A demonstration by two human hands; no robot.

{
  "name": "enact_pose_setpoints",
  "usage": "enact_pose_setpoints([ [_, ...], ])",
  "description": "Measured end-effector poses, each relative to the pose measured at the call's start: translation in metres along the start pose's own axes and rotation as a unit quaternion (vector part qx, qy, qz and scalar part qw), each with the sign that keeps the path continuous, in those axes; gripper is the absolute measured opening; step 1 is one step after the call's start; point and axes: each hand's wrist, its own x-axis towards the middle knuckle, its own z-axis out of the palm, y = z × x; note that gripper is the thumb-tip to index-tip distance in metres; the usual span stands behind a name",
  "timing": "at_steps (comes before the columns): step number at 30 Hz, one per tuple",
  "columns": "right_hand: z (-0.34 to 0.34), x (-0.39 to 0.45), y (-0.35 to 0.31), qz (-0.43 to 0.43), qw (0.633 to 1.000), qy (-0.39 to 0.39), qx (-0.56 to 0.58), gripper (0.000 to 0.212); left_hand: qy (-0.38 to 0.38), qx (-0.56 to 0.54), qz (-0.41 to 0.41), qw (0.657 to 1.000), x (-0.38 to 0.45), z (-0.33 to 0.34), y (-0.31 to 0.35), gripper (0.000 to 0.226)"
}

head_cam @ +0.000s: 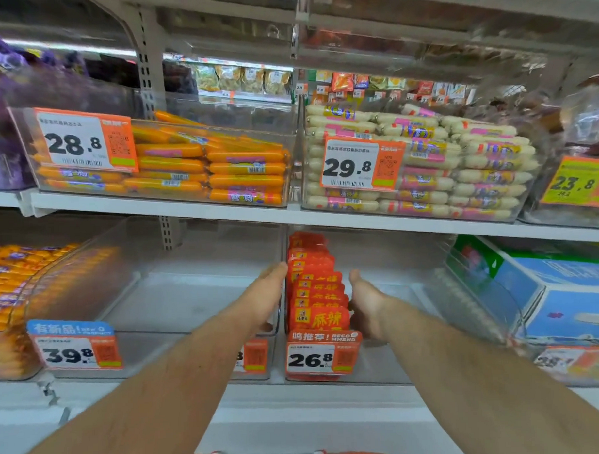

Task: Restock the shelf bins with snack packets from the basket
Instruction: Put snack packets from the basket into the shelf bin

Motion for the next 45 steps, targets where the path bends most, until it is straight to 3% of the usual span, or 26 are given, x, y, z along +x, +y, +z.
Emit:
enact_pose_setpoints([
  [3, 0.015, -0.012, -0.004, -0.007, 0.998, -0.056, 0.011, 0.090, -0.012, -0.014, 0.002, 1.000, 0.003, 0.002, -0.001, 0.047],
  [5, 0.020, -0.012, -0.004, -0.017, 0.997, -0.080, -0.009, 0.089, -0.013, -0.041, 0.006, 0.999, 0.003, 0.004, 0.001, 0.043],
  [8, 0.019, -0.007, -0.007, -0.021, 0.997, -0.073, -0.017, 0.097, -0.010, -0.056, 0.010, 0.998, 0.006, 0.004, -0.002, 0.041],
  [11, 0.014, 0.019, -0.010, 0.021, 0.998, -0.044, -0.031, 0.134, -0.013, -0.062, 0.007, 0.998, 0.010, 0.002, -0.003, 0.037],
  [12, 0.016, 0.023, -0.010, 0.013, 0.998, -0.050, -0.040, 0.131, -0.017, -0.070, 0.001, 0.997, 0.011, 0.001, -0.002, 0.037],
  [14, 0.023, 0.016, -0.014, -0.012, 0.997, -0.055, -0.049, 0.106, -0.025, -0.073, -0.012, 0.997, 0.013, -0.002, -0.004, 0.037],
  [16, 0.020, 0.010, -0.020, -0.022, 0.995, -0.081, -0.049, 0.101, -0.034, -0.074, -0.014, 0.997, 0.015, -0.004, -0.006, 0.039],
  [19, 0.007, 0.045, -0.026, 0.017, 0.999, -0.033, -0.032, 0.122, -0.030, -0.077, -0.005, 0.997, 0.018, -0.004, -0.008, 0.039],
  [22, -0.005, 0.102, -0.031, -0.047, 0.999, 0.022, -0.013, 0.137, -0.023, -0.074, 0.009, 0.997, 0.018, -0.003, -0.009, 0.038],
  [23, 0.001, 0.101, -0.036, -0.050, 0.998, 0.023, -0.021, 0.134, -0.022, -0.074, 0.011, 0.997, 0.019, -0.003, -0.010, 0.038],
  [26, 0.026, 0.074, -0.051, -0.091, 0.996, -0.014, 0.013, 0.086, -0.024, -0.075, 0.019, 0.997, 0.019, -0.004, -0.010, 0.040],
  [28, 0.030, 0.068, -0.053, -0.100, 0.994, -0.026, 0.034, 0.072, -0.024, -0.075, 0.020, 0.997, 0.019, -0.004, -0.010, 0.040],
  [32, 0.026, 0.077, -0.051, -0.101, 0.994, -0.035, 0.036, 0.077, -0.021, -0.071, 0.017, 0.997, 0.019, -0.005, -0.009, 0.039],
  [36, 0.031, 0.070, -0.051, -0.085, 0.995, 0.012, 0.046, 0.077, -0.018, -0.067, 0.025, 0.997, 0.019, -0.005, -0.010, 0.040],
  [39, 0.020, 0.079, -0.045, -0.076, 0.996, 0.045, 0.012, 0.090, -0.017, -0.067, 0.028, 0.997, 0.020, -0.005, -0.011, 0.040],
  [43, 0.019, 0.054, -0.036, -0.010, 0.999, -0.033, 0.042, 0.086, -0.012, -0.068, 0.040, 0.997, 0.022, -0.004, -0.011, 0.036],
  [45, 0.029, 0.040, -0.034, -0.017, 0.997, -0.066, 0.037, 0.092, -0.006, -0.069, 0.044, 0.997, 0.019, -0.003, -0.009, 0.033],
])
